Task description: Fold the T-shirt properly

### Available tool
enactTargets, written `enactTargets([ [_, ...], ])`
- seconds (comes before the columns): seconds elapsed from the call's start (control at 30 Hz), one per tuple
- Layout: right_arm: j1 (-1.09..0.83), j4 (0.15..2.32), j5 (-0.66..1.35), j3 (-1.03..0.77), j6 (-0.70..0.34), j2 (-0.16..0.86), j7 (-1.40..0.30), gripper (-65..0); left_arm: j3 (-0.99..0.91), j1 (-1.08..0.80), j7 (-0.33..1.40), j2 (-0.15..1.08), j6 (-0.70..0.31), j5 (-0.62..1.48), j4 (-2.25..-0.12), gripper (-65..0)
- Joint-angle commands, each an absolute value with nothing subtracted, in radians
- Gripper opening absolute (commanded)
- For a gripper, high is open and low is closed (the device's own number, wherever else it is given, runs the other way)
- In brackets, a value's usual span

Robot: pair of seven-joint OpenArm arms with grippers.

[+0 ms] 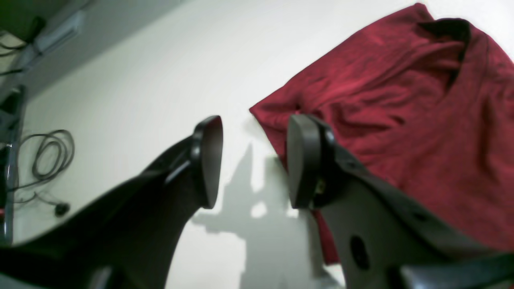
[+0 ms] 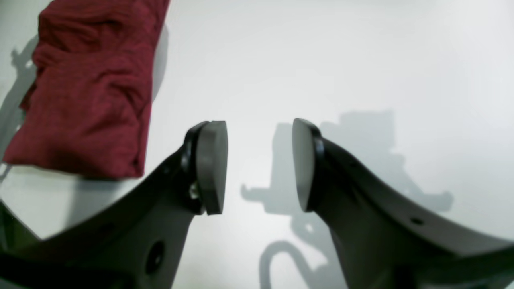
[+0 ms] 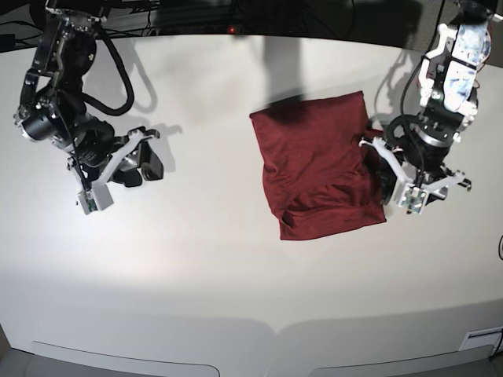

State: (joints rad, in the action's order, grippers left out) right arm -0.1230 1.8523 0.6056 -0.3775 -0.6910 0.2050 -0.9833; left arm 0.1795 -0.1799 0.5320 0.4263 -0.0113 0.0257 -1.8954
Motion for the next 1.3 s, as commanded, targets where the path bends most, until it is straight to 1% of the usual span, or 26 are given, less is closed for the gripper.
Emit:
enactTargets([
  [0.0,-0.134,1.893,0.633,-0.393,-0.698,0.214,-0.975,-38.1,0.152,-0.199,0.509,0.435,-0.007,0.026,-1.945,-39.9],
  [0.23,-0.373,2.087,0.634,-0.477,-0.698,0.213,-1.014,-38.1,0.002,-0.397,0.598,0.435,-0.008,0.026,-2.109,-39.9],
  [0.4,-0.577,2.200,0.694,-0.547,-0.698,0.213,-1.055,-38.1,-0.076,-0.566,0.613,0.435,-0.008,0.026,-2.134,-39.9],
  [0.57,-0.771,2.307,0.771,-0.622,-0.698,0.213,-1.101,-38.1,-0.086,-0.733,0.598,0.435,-0.008,0.023,-2.134,-39.9],
  [0.67,-0.881,2.356,0.814,-0.656,-0.698,0.213,-1.102,-38.1,-0.086,-0.797,0.583,0.435,-0.007,0.023,-2.134,-39.9],
  [0.8,-1.009,2.356,0.824,-0.661,-0.698,0.209,-1.101,-38.1,-0.086,-0.877,0.588,0.427,-0.002,-0.001,-2.135,-39.9],
  [0.93,-1.112,2.356,0.825,-0.661,-0.698,0.191,-1.100,-38.1,-0.086,-0.990,0.581,0.427,0.068,-0.043,-2.135,-39.9],
  [1.0,-1.154,2.356,0.827,-0.661,-0.698,0.180,-1.094,-38.1,-0.086,-1.051,0.553,0.426,0.077,-0.052,-2.133,-39.9],
  [1.07,-1.181,2.356,0.827,-0.652,-0.698,0.175,-1.071,-38.1,-0.086,-1.108,0.473,0.410,0.079,-0.052,-2.112,-39.9],
  [1.13,-1.194,2.322,0.820,-0.623,-0.698,0.175,-1.033,-38.1,-0.084,-1.134,0.394,0.388,0.071,-0.040,-2.038,-39.9],
  [1.2,-1.194,2.246,0.781,-0.567,-0.698,0.175,-0.990,-38.1,-0.083,-1.118,0.308,0.374,0.028,0.002,-1.907,-39.9],
  [1.27,-1.188,2.124,0.684,-0.485,-0.698,0.184,-0.904,-38.1,-0.083,-1.071,0.199,0.357,-0.069,0.035,-1.733,-39.9],
])
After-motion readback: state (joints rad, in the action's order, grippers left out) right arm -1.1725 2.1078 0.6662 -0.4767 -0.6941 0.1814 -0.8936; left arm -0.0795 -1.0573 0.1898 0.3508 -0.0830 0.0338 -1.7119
